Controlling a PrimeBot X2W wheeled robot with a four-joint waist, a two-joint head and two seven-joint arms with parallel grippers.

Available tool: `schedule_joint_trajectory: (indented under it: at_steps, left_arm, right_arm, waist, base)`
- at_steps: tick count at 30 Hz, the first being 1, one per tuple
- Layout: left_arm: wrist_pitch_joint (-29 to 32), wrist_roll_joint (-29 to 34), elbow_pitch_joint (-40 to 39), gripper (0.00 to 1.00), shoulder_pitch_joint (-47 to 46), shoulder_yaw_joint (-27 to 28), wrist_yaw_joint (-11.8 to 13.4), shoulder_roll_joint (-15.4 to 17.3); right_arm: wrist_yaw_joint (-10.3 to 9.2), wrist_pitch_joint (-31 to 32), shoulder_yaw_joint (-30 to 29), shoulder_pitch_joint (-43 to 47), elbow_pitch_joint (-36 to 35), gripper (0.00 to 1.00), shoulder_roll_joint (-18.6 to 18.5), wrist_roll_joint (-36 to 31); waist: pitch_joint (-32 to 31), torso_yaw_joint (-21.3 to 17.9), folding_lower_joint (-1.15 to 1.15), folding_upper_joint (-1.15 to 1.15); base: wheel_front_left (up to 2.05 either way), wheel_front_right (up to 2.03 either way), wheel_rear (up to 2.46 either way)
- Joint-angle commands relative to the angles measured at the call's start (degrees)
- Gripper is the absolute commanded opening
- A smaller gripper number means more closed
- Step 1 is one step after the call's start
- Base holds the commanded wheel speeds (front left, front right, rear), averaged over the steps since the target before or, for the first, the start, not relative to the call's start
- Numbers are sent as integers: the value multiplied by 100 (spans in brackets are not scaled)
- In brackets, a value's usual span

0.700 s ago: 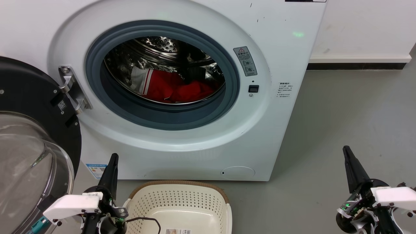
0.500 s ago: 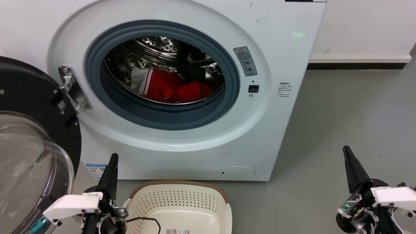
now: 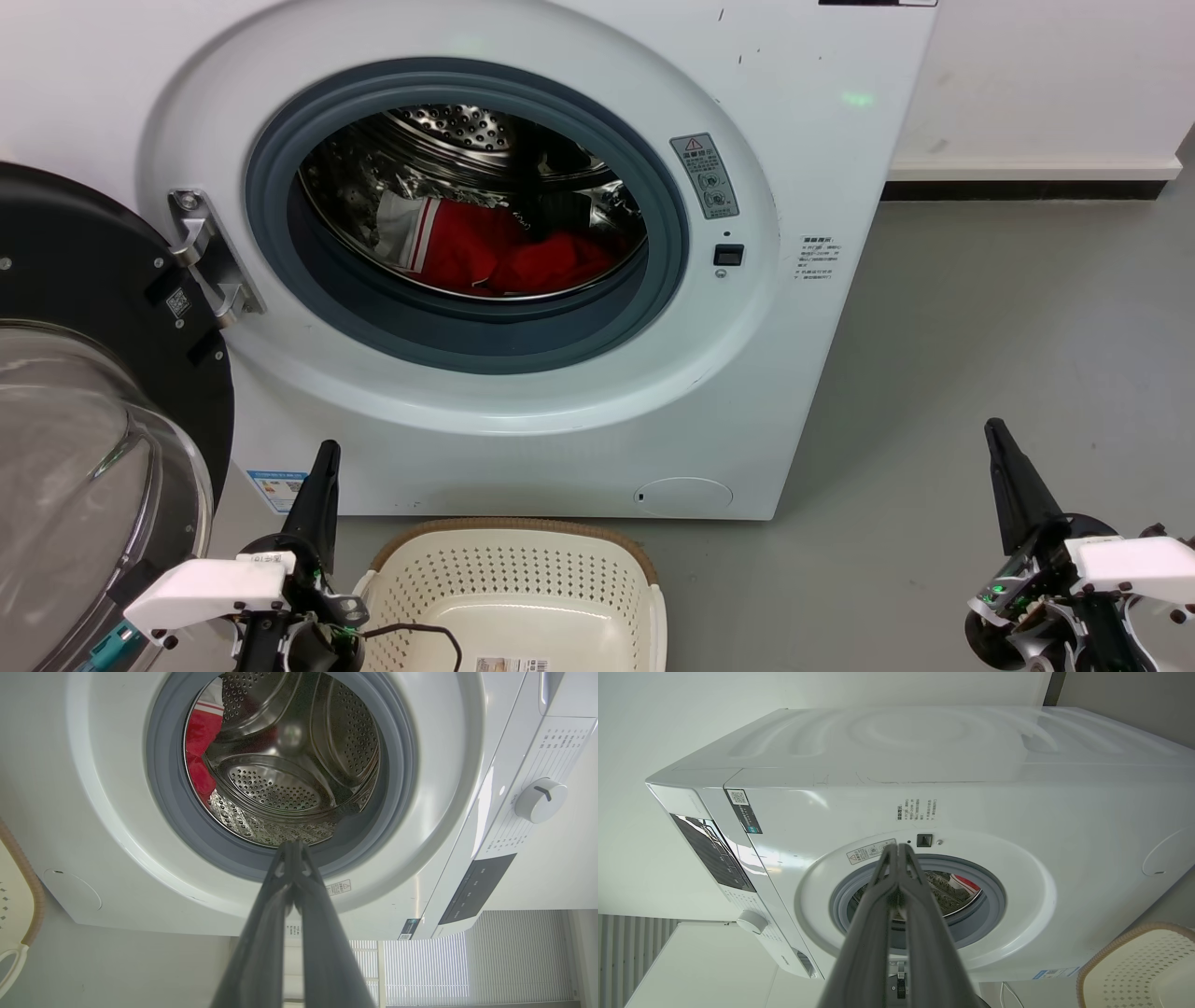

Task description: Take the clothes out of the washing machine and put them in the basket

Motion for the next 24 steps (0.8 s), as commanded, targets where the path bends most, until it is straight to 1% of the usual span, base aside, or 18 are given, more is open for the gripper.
schedule_joint_trajectory:
  at_steps: [1, 18, 19, 24]
  left_arm:
    - [10, -12, -2, 0, -36, 15, -23, -2]
    - [10, -12, -2, 0, -36, 15, -23, -2]
    - [0, 0, 0, 100, 0, 0, 0, 0]
    - [-40, 19, 151, 100, 161, -27, 8, -16]
  right_arm:
    - [-2, 4, -4, -68, 6, 0, -27, 20]
    - [-2, 4, -4, -68, 6, 0, -27, 20]
    - [0, 0, 0, 0, 0, 100, 0, 0]
    - [-1, -38, 30, 144, 150, 100, 21, -16]
  waist:
    - [0, 0, 0, 0]
    - [0, 0, 0, 0]
    - [0, 0, 0, 0]
    - [4, 0, 0, 0]
  base:
    - [0, 0, 0]
    - [0, 0, 0]
    - [0, 0, 0]
    - [0, 0, 0]
